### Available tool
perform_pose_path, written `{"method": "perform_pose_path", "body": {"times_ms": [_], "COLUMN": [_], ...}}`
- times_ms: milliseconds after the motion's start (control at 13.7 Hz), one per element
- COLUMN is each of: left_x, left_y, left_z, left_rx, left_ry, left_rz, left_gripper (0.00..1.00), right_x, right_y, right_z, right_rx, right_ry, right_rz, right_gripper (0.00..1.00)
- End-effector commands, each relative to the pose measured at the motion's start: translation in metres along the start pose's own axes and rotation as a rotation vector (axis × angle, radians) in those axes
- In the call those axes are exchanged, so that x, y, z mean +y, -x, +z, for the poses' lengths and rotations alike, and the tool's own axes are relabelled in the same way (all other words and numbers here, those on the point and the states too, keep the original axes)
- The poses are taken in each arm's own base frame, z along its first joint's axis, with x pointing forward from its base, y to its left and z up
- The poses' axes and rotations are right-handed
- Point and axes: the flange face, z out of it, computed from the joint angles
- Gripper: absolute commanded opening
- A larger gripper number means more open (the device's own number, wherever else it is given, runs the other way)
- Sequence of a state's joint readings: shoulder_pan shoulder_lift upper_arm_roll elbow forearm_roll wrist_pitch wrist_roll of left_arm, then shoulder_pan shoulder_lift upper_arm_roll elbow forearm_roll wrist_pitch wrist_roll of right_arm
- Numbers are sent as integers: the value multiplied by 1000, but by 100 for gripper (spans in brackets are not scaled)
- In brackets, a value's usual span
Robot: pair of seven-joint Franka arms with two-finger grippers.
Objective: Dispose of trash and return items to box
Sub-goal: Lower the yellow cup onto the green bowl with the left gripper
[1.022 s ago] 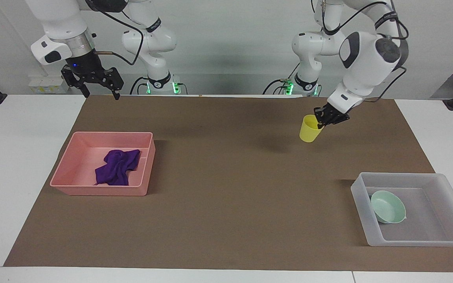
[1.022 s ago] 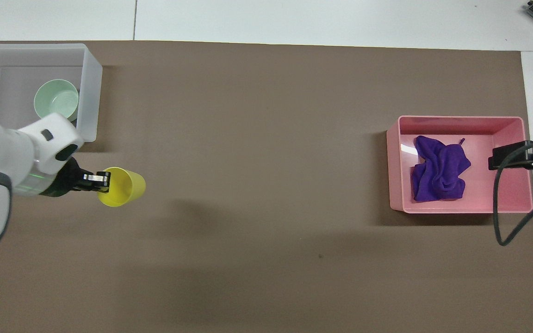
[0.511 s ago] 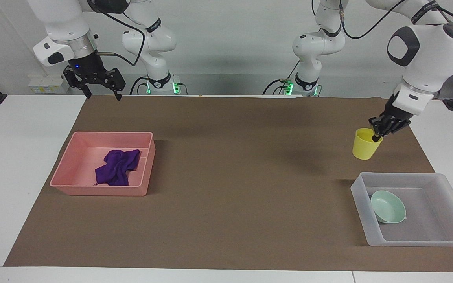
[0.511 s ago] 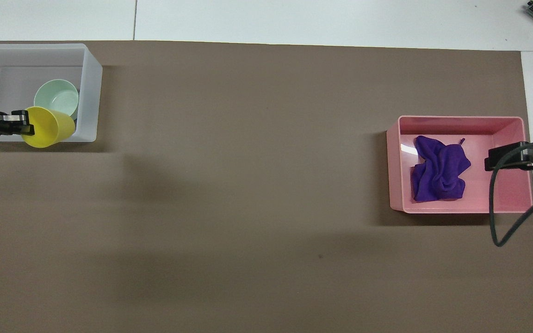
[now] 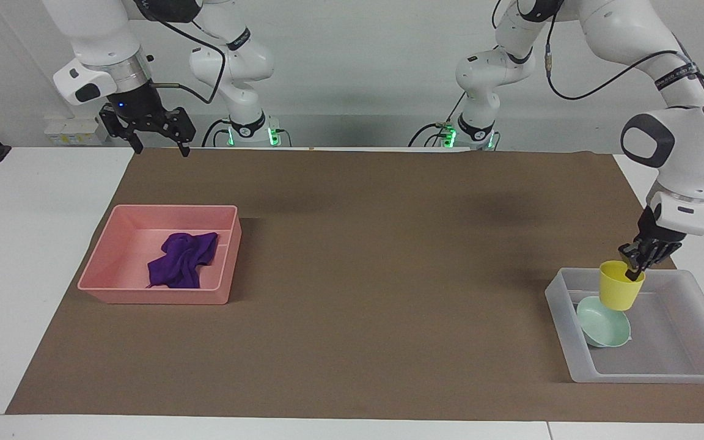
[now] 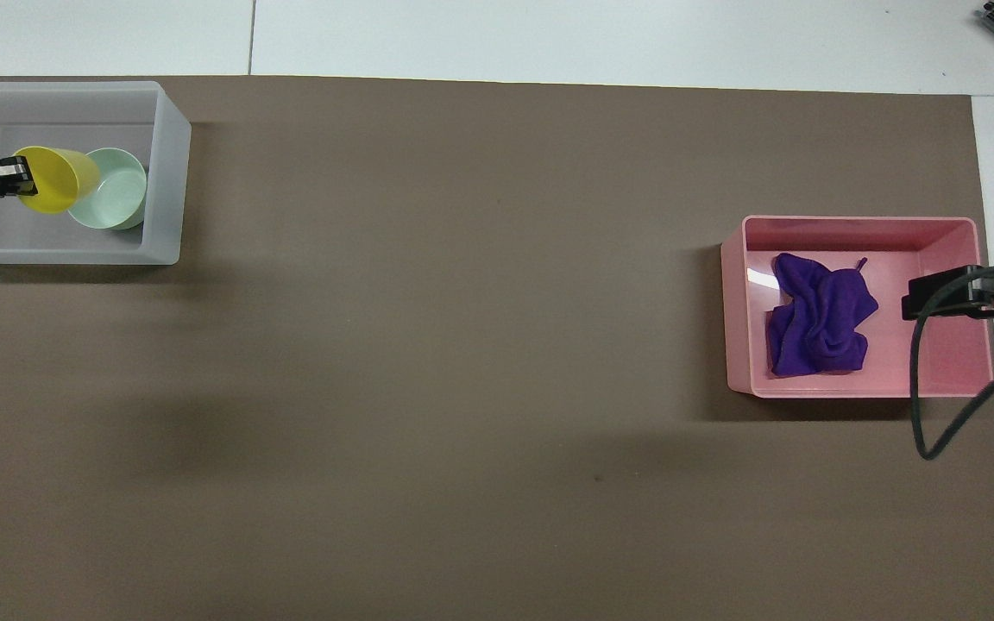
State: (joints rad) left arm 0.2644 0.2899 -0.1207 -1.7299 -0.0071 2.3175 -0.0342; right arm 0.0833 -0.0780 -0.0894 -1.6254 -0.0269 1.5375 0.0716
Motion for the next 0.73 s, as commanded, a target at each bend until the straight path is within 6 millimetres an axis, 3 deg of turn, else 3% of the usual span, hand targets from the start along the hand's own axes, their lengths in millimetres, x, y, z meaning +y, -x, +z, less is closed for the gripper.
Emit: {"method": "perform_pose_path", "body": {"times_ms": [0,146,438,511,657], "left_x": [-6,-7,2,2,0], "left_y": [-3,12,14,12,2], "left_z": [42,59,63,63,56], "left_rx": [-35,-80,-72,-58,4], "left_ry": [-29,-36,-31,-29,-20], "left_rz": [28,36,47,44,27], "left_gripper": [0,0,0,4,82], "right_x": [6,6,5,5,5], "right_y": [1,1,1,1,1], "right_z": [3,4,5,6,6], "right_rx": [13,12,25,22,22], "right_ry": [-2,-4,-5,-5,-5], "right_rz": [-18,-15,-14,-14,-11], "right_gripper": [100,100,100,100,100]}}
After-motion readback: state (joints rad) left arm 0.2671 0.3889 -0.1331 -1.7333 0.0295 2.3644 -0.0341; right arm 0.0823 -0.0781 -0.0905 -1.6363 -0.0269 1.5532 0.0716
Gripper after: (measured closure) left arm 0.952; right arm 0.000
